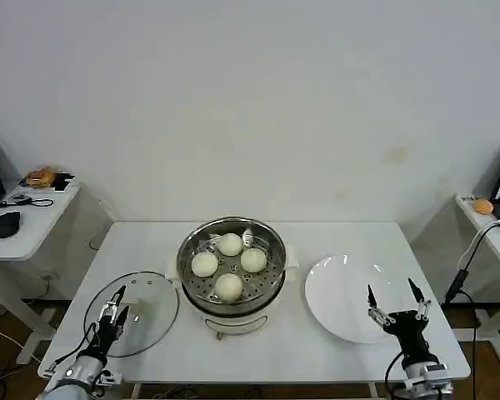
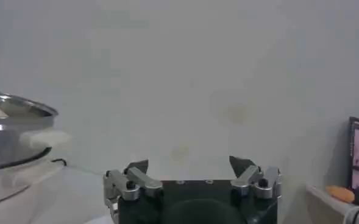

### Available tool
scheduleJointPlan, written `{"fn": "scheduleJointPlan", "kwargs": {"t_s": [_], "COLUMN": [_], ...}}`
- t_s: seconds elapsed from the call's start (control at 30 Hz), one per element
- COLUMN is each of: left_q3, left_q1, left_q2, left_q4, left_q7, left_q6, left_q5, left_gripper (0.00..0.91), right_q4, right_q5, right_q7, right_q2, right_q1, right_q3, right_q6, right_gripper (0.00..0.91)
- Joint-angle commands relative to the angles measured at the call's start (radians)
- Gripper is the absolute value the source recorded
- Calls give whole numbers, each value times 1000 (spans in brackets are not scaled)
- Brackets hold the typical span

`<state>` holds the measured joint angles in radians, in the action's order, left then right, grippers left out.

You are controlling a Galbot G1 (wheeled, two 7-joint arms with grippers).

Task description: Take steamed baozi put them in steamer then cover it.

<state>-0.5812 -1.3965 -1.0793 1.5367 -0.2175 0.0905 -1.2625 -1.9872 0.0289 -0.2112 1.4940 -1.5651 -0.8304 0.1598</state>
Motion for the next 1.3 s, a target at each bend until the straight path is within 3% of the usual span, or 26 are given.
{"fn": "scheduleJointPlan", "kwargs": {"t_s": [0.03,0.37,0.4,0.43,0.47,0.5,1.3], "left_q3": [12,23,24,26,26,26,-20], "left_q1": [75,110,112,115,118,119,89], "left_q2": [3,9,8,6,3,1,-31], "left_q4": [-60,-85,-88,-93,-97,-99,-94], "left_q7": [-7,-6,-5,-8,-12,-14,-78], "left_q6": [1,16,17,19,23,25,74], "left_q5": [-20,-14,-14,-14,-14,-14,-29], "left_gripper": [907,907,584,363,60,0,0], "right_q4": [3,18,20,21,23,24,8], "right_q5": [4,13,16,17,18,18,34], "right_q7": [5,3,3,3,3,3,5], "right_q2": [7,12,13,14,15,16,23], "right_q1": [-6,-5,-5,-5,-5,-5,-21], "right_q3": [-6,-2,-1,-1,1,2,7], "right_q6": [5,12,14,15,16,16,26], "right_gripper": [907,907,907,907,907,907,907]}}
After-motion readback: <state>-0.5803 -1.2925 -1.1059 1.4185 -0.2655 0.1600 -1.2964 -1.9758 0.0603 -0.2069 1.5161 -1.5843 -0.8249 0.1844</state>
